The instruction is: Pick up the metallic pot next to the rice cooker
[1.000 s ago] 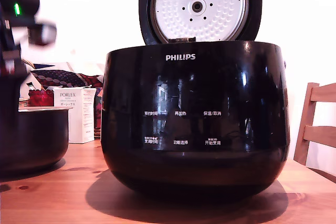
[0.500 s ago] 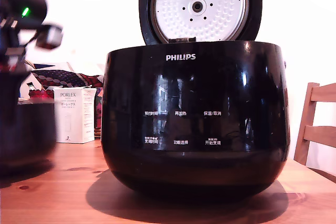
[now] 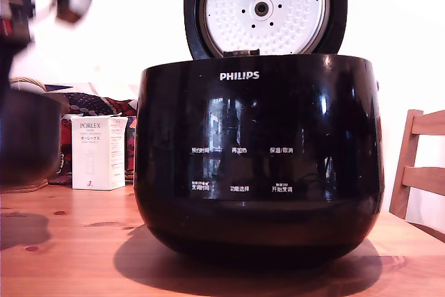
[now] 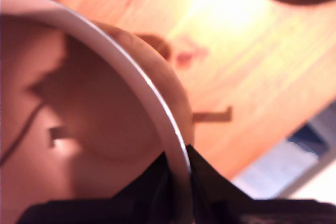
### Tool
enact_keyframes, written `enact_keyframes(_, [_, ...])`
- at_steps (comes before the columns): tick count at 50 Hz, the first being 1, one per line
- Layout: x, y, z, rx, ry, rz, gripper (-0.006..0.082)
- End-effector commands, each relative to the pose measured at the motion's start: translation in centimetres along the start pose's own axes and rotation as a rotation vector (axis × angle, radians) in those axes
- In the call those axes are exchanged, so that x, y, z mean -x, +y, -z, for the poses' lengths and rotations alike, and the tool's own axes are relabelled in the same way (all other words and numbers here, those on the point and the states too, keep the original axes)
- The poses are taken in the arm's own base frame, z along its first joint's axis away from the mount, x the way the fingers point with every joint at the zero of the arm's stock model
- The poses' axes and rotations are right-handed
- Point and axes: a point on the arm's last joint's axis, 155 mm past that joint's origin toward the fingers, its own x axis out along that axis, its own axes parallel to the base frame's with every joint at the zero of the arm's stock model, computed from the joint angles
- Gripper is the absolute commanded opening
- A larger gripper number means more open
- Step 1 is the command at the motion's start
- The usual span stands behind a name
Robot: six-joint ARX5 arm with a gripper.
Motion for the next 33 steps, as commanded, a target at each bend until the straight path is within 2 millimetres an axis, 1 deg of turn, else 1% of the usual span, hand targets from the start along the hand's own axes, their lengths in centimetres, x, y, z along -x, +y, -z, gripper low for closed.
enact_keyframes(1, [3.1, 0.5, -1.2, -0.01, -0.099, -0.079, -0.0024])
enact_keyframes(10, [6.8, -0.6, -2.7, -0.067, -0.216, -0.132, -0.0024])
enact_keyframes(16, [8.7, -1.3, -3.2, -0.091, -0.276, -0.15, -0.0024])
enact_keyframes(21, [9.5, -1.5, -3.4, -0.099, -0.301, -0.158, -0.0024])
enact_keyframes(33, [9.6, -1.5, -3.4, -0.098, -0.303, -0.159, -0.0024])
